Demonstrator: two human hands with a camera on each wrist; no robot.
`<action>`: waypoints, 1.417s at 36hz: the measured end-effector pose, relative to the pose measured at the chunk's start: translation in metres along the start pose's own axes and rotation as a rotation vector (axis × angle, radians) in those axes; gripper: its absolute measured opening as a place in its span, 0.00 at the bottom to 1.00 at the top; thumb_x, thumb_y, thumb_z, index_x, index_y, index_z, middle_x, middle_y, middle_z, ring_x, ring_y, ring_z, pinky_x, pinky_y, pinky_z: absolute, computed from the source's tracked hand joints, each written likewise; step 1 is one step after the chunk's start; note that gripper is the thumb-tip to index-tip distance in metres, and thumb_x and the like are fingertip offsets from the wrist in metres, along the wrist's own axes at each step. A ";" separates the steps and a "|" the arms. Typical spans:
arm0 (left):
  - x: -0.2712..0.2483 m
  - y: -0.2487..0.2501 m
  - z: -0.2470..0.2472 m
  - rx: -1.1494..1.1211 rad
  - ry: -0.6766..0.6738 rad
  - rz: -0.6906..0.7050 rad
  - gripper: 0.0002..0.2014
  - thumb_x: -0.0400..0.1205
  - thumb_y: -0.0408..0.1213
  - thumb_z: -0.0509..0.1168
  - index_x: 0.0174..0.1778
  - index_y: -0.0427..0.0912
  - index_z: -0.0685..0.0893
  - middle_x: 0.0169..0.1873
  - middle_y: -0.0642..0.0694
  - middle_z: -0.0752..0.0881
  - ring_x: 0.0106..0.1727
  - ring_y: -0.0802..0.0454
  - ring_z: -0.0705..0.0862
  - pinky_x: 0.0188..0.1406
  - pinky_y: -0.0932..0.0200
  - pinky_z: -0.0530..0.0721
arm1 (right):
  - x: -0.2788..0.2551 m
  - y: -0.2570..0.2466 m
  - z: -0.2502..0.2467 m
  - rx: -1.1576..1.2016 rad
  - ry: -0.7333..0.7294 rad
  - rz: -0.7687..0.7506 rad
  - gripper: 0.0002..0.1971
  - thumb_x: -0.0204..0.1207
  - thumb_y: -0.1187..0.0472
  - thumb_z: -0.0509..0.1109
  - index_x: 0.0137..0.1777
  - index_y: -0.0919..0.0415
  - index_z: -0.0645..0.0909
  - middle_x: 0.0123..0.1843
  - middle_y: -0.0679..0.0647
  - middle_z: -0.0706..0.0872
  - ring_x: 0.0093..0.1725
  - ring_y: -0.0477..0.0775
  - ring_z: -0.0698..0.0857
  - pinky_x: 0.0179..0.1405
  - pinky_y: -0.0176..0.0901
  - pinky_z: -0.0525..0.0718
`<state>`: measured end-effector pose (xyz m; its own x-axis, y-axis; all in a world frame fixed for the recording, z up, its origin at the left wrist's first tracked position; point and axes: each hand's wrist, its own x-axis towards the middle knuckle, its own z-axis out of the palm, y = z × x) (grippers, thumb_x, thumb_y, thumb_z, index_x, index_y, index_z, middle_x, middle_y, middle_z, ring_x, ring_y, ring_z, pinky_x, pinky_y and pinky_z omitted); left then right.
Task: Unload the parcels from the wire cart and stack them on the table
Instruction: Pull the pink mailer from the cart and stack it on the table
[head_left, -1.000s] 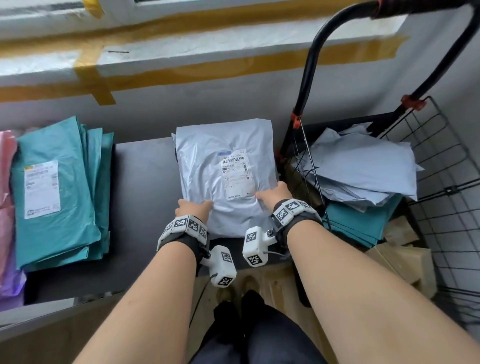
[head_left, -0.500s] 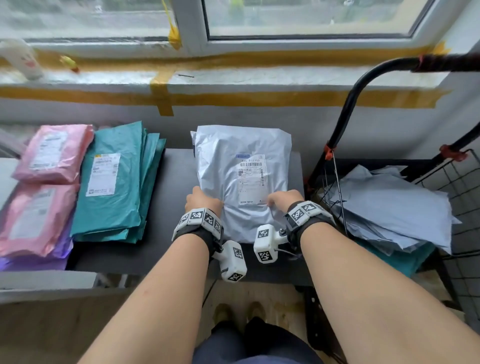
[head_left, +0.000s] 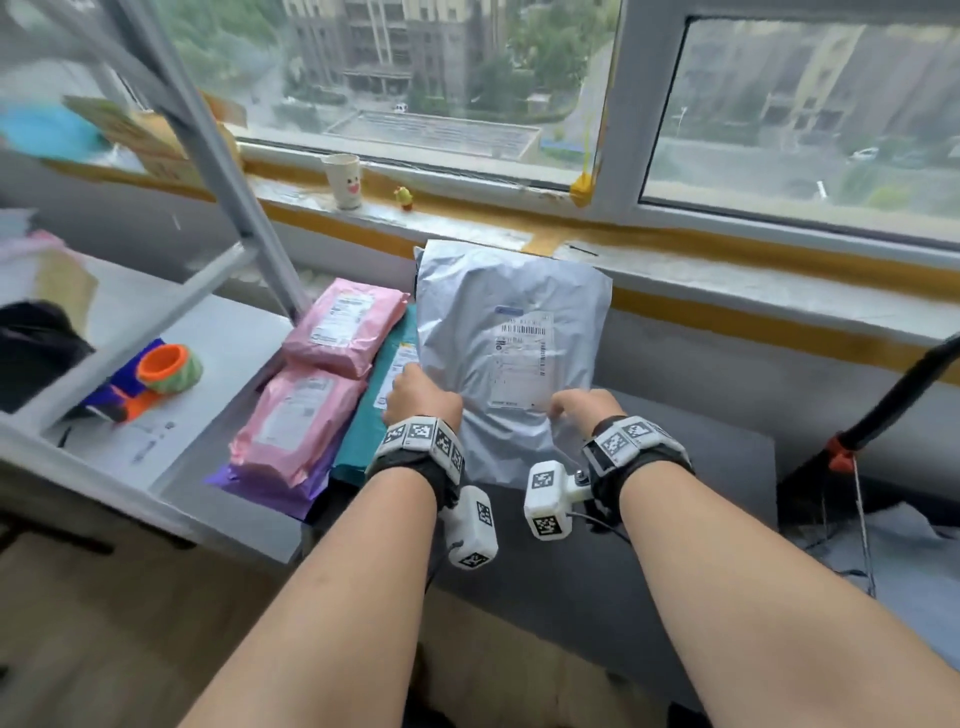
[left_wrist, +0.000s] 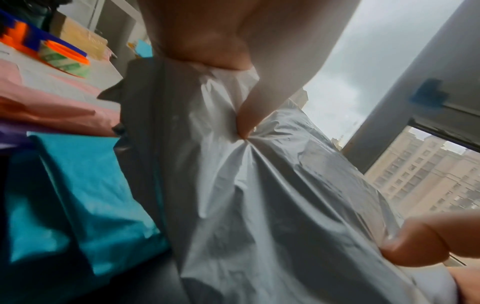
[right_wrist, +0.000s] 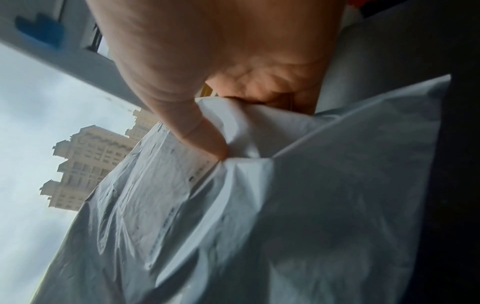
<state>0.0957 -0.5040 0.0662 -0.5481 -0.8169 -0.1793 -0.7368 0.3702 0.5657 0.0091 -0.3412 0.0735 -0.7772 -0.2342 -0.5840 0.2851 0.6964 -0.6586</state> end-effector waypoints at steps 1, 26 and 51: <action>0.010 -0.005 -0.007 -0.009 0.020 0.000 0.21 0.75 0.33 0.64 0.65 0.36 0.75 0.65 0.35 0.79 0.66 0.35 0.78 0.66 0.45 0.76 | 0.004 -0.009 0.009 -0.032 -0.008 -0.030 0.05 0.78 0.58 0.66 0.49 0.59 0.77 0.48 0.55 0.77 0.47 0.51 0.75 0.44 0.38 0.73; 0.223 -0.113 -0.078 0.342 0.026 0.298 0.34 0.76 0.34 0.60 0.80 0.50 0.60 0.80 0.41 0.59 0.81 0.42 0.56 0.78 0.43 0.58 | 0.057 -0.149 0.205 0.065 0.041 0.125 0.25 0.77 0.59 0.69 0.72 0.69 0.74 0.70 0.62 0.79 0.68 0.61 0.79 0.58 0.47 0.78; 0.230 -0.115 -0.073 0.473 -0.046 0.416 0.24 0.83 0.34 0.54 0.77 0.48 0.67 0.82 0.43 0.57 0.82 0.42 0.54 0.80 0.42 0.56 | 0.055 -0.143 0.205 -0.073 -0.099 0.034 0.12 0.74 0.60 0.76 0.55 0.60 0.79 0.54 0.56 0.85 0.54 0.57 0.84 0.58 0.50 0.84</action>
<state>0.0832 -0.7664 0.0192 -0.8354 -0.5462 -0.0612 -0.5475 0.8172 0.1803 0.0399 -0.5928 0.0383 -0.7078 -0.2725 -0.6517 0.2661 0.7518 -0.6034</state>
